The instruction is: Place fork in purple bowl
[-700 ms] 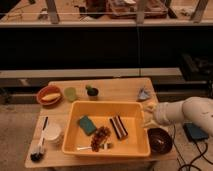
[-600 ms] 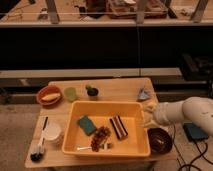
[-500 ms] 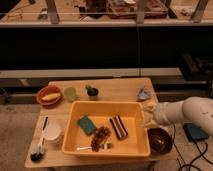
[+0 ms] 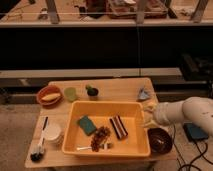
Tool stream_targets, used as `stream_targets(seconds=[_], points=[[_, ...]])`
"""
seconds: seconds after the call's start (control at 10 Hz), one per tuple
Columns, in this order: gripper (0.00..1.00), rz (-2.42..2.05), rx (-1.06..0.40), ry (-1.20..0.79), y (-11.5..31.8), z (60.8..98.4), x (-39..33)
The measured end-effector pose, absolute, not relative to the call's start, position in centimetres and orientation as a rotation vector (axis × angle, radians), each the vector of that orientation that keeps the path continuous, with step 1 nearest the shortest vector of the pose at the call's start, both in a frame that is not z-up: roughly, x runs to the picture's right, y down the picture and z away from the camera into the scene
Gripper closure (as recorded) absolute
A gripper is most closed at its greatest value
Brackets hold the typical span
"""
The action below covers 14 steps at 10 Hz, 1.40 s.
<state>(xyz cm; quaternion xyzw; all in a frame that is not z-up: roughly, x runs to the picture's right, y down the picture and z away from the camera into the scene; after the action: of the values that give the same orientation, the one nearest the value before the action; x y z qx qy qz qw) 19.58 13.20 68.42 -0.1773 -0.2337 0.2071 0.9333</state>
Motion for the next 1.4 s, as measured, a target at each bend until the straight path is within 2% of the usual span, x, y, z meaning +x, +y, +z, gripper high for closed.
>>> stream_targets(seconds=[1.4], points=[[0.46, 0.404, -0.341, -0.475, 13.04, 68.41, 19.39]])
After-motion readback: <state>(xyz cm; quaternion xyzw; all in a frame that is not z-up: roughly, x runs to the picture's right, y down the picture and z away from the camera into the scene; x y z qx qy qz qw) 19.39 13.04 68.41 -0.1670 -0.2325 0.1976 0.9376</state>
